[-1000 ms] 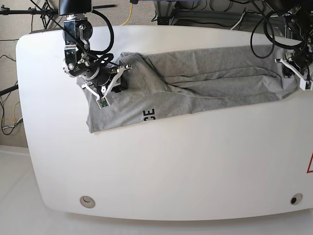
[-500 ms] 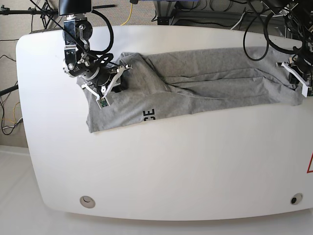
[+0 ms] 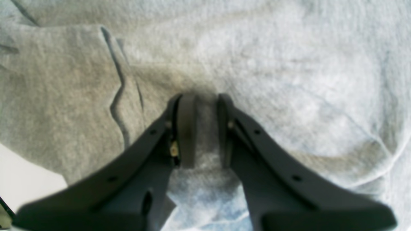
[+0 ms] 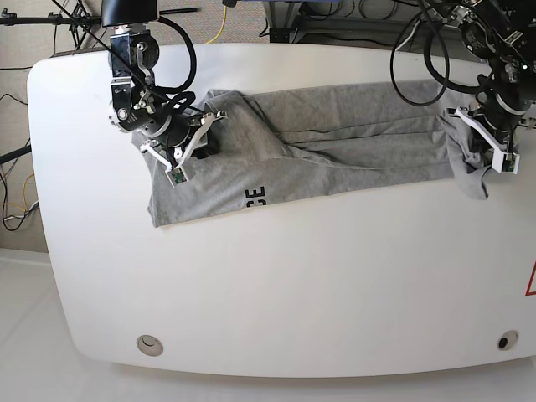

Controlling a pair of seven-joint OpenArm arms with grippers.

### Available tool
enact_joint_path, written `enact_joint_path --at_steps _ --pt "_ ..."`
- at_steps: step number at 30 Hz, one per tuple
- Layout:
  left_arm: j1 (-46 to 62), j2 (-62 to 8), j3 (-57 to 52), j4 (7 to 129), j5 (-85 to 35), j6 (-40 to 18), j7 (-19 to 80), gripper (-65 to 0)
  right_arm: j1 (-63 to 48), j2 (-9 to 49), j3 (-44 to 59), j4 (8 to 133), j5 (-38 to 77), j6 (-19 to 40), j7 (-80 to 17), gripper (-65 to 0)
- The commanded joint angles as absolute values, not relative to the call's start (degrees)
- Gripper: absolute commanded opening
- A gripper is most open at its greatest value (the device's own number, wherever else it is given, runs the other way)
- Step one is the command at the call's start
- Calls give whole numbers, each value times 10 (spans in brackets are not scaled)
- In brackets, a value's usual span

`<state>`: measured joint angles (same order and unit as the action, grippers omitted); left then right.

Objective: Fold the T-shirt properly
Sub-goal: 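Lift the pinched shirt end with the left gripper toward the right gripper, then fold the held shirt end over the band toward the right gripper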

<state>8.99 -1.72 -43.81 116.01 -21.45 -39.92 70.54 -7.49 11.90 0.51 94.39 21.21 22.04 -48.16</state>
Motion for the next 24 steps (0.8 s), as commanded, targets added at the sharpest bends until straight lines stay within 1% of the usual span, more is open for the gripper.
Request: enact_joint_path --at_steps 1,13,24 --pt "80 -16 -428 1168 -223 -400 691 -650 -70 123 7 950 213 221 -482 -534" --pt "68 14 -377 1163 -226 -400 688 -650 -67 124 10 952 213 223 -483 -533" --pt "67 65 -343 1162 -228 -400 693 -646 -65 125 8 952 215 221 -481 -534"
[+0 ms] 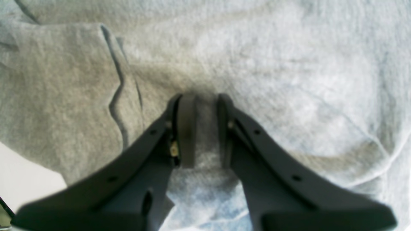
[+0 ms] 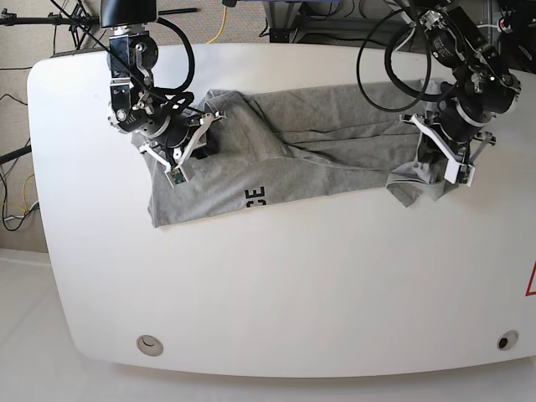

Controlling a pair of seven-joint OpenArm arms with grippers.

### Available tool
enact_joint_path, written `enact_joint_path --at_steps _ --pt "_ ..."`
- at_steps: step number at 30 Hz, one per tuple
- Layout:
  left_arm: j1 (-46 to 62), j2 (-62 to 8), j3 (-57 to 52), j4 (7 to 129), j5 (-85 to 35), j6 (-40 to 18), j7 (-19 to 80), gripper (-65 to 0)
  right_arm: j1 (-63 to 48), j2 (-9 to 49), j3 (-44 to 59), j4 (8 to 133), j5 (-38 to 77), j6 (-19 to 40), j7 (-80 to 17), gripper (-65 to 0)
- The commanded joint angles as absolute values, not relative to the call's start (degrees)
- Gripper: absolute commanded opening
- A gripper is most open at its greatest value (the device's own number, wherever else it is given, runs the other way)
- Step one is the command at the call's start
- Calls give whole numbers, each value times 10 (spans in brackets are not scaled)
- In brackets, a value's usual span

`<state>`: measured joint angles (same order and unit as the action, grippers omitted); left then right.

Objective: Fold the T-shirt properly
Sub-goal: 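Fold the held shirt end over the band toward the right gripper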

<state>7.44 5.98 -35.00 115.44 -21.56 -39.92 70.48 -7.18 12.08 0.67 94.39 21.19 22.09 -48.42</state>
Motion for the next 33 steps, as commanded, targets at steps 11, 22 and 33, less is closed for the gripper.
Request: enact_joint_path --at_steps 11,22,33 --pt "61 90 -296 1159 -226 -400 692 -640 -67 124 8 953 215 222 -479 -540" --pt "63 90 -231 1160 -243 -400 685 -637 -66 123 7 953 215 221 -479 -543" --pt "72 90 -176 1159 -264 -400 671 -635 -63 124 7 953 213 221 -479 -541"
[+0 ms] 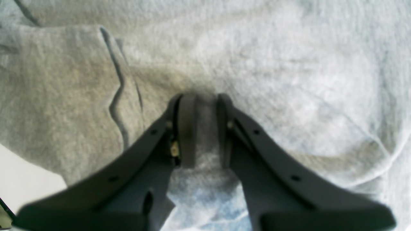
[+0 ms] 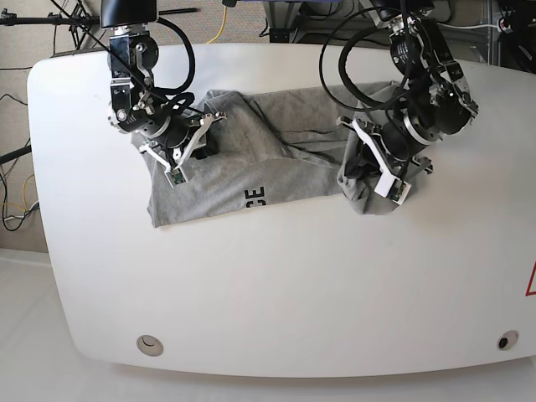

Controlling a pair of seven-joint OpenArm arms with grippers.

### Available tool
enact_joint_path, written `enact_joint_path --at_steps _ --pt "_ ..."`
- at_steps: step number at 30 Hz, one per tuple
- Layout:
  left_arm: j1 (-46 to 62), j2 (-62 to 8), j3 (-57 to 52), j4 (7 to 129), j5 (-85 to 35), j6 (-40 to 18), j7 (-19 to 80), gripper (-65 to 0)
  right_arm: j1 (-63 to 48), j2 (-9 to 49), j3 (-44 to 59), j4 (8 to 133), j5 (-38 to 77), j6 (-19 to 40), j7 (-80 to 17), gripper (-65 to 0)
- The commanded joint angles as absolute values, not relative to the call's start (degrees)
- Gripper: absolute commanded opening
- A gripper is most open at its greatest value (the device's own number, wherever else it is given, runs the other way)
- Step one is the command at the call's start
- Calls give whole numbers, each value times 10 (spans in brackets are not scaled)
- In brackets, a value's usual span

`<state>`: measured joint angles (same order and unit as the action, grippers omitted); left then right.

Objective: Fold the T-shirt properly
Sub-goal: 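Fold the held shirt end over the band toward the right gripper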

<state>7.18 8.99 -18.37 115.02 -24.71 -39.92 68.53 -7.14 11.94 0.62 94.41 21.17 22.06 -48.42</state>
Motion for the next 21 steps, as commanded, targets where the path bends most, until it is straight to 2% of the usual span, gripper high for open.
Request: enact_joint_path --at_steps 1,21 --pt "72 90 -175 1159 -266 -400 670 -636 -63 124 7 952 213 221 -479 -541" --pt "67 90 -188 1144 -294 -400 677 -633 -65 125 6 954 214 223 -477 -543"
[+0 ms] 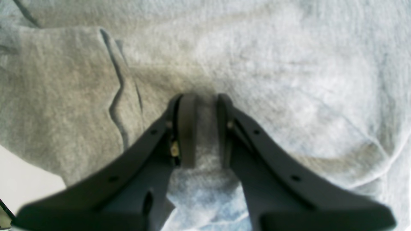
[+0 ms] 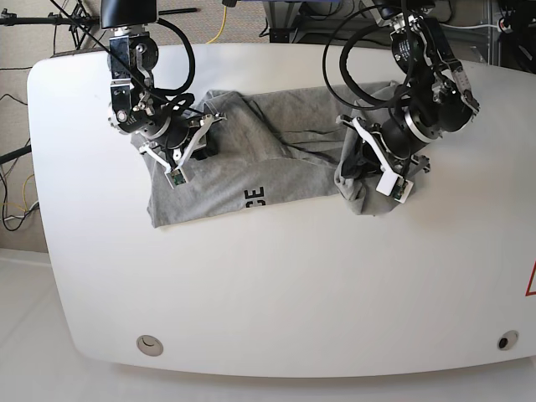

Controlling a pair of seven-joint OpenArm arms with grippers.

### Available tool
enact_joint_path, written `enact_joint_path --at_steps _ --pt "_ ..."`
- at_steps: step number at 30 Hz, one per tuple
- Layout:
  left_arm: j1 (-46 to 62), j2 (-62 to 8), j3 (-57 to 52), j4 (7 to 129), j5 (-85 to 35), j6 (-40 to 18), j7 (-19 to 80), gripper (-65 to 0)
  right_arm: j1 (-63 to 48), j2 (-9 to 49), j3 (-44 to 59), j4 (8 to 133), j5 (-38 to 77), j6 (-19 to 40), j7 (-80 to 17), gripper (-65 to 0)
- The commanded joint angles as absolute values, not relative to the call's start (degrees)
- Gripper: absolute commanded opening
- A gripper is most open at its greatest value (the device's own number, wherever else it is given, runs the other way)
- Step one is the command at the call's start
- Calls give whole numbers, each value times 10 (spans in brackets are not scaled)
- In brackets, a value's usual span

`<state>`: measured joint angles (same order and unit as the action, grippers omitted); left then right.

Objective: Fold the T-shirt properly
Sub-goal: 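Fold the held shirt end over the band toward the right gripper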

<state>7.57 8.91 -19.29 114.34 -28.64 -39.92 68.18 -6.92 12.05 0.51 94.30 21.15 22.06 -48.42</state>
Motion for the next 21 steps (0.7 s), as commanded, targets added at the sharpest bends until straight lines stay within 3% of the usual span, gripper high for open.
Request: enact_joint_path --at_steps 1,19,21 --pt "66 90 -185 1140 -293 -400 677 -633 -65 125 6 954 214 223 -477 -543" --pt "55 90 -69 1096 -293 -400 667 -615 -65 126 8 955 213 224 -476 -541" --pt "54 90 -68 1084 -297 -400 658 -559 -64 125 7 955 214 223 -477 -539"
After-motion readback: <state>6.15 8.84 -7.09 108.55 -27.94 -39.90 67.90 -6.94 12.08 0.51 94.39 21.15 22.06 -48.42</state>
